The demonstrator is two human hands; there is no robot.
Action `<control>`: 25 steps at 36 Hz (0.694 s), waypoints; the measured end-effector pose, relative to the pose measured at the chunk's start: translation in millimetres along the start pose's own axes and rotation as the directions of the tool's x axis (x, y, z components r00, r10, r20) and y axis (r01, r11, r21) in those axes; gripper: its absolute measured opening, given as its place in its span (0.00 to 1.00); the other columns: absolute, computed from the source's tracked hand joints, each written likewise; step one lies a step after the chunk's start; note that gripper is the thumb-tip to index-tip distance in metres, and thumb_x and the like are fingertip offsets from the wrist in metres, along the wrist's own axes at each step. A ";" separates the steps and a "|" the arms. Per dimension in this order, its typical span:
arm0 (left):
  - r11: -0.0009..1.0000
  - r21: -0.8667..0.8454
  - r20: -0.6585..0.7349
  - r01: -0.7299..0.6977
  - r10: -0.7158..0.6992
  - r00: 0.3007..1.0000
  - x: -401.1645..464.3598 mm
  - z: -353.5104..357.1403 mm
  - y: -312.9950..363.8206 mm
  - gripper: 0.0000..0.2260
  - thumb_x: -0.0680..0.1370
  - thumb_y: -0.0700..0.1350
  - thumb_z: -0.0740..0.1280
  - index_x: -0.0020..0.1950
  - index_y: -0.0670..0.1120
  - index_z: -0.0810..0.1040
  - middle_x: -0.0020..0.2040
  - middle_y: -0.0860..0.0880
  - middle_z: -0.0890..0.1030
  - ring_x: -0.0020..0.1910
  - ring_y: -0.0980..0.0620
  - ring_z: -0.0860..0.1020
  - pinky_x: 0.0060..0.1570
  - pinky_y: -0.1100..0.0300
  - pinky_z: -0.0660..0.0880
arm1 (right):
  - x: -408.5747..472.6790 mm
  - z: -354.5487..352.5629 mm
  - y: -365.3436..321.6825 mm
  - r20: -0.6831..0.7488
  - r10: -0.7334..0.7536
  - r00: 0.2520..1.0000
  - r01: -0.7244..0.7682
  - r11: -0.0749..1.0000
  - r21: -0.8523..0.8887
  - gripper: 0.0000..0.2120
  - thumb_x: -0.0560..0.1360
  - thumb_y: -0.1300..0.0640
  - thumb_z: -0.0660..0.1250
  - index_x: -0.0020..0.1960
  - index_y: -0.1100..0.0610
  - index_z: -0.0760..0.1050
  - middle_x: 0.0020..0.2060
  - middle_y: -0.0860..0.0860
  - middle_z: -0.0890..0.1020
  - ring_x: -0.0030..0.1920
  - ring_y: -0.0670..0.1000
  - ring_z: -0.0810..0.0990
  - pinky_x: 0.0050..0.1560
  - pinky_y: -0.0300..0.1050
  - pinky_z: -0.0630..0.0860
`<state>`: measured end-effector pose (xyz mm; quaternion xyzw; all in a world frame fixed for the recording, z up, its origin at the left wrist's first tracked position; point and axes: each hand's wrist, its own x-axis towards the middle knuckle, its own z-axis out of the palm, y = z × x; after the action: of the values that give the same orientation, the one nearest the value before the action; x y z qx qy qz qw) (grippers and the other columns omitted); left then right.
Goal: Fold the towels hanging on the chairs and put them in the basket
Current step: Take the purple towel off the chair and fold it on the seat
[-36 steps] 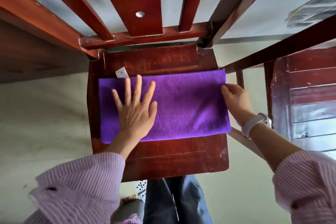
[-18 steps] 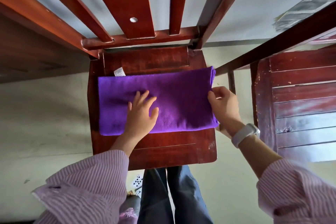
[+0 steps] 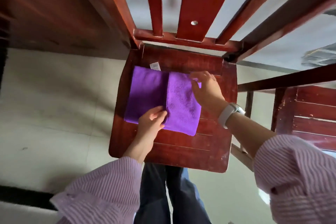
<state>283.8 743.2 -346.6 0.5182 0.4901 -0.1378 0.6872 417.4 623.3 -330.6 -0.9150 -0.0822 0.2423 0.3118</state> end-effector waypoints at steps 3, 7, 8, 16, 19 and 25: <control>0.999 0.010 -0.002 -0.052 0.052 0.999 0.4 5.9 -4.7 0.05 0.74 0.41 0.68 0.48 0.50 0.78 0.39 0.58 0.79 0.35 0.66 0.76 0.40 0.66 0.74 | 18.5 5.2 -3.5 0.105 -0.070 0.992 0.090 0.976 -0.196 0.17 0.77 0.58 0.59 0.64 0.52 0.71 0.64 0.52 0.73 0.64 0.57 0.67 0.62 0.52 0.64; 0.975 0.137 0.084 -0.174 0.164 0.983 0.9 9.0 -13.0 0.10 0.64 0.53 0.72 0.43 0.52 0.79 0.36 0.58 0.81 0.38 0.61 0.77 0.44 0.60 0.75 | 40.3 14.8 -12.5 0.298 -0.016 0.955 0.149 0.891 -0.429 0.22 0.77 0.48 0.58 0.70 0.49 0.63 0.69 0.50 0.66 0.71 0.55 0.59 0.67 0.57 0.57; 0.965 0.160 0.070 -0.207 0.198 0.978 2.8 7.7 -16.8 0.14 0.62 0.55 0.71 0.43 0.49 0.79 0.35 0.57 0.80 0.36 0.59 0.76 0.42 0.60 0.73 | 44.5 19.3 -15.1 0.326 0.007 0.946 0.154 0.872 -0.464 0.23 0.77 0.46 0.58 0.71 0.50 0.62 0.70 0.51 0.66 0.71 0.55 0.58 0.68 0.58 0.56; 0.902 0.260 -0.063 -0.345 0.373 0.926 -1.8 3.3 -23.4 0.14 0.69 0.44 0.69 0.53 0.40 0.79 0.42 0.46 0.82 0.40 0.53 0.77 0.44 0.61 0.71 | 51.3 23.6 -18.6 0.281 -0.074 0.957 0.195 0.879 -0.436 0.18 0.75 0.47 0.62 0.61 0.54 0.73 0.61 0.54 0.72 0.65 0.58 0.67 0.64 0.56 0.63; 0.896 0.271 -0.116 -0.352 0.394 0.912 -3.9 -2.2 -25.4 0.11 0.72 0.37 0.70 0.54 0.39 0.79 0.46 0.44 0.82 0.41 0.54 0.77 0.46 0.63 0.72 | 49.6 20.4 -22.4 0.266 -0.102 0.958 0.179 0.943 -0.280 0.11 0.73 0.50 0.65 0.52 0.56 0.76 0.52 0.55 0.76 0.57 0.59 0.73 0.59 0.58 0.70; 0.894 0.304 -0.244 -0.330 0.408 0.880 -8.4 -19.5 -25.3 0.10 0.73 0.39 0.70 0.53 0.37 0.79 0.43 0.42 0.82 0.40 0.50 0.77 0.41 0.69 0.70 | 41.8 10.9 -46.2 0.366 -0.155 0.918 0.190 0.980 -0.063 0.07 0.76 0.58 0.64 0.52 0.59 0.76 0.45 0.53 0.80 0.46 0.55 0.77 0.48 0.47 0.73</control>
<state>251.7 746.3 -354.1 0.7010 0.4585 0.0158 0.5460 448.4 678.3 -326.3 -0.8585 -0.2299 0.3728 0.2669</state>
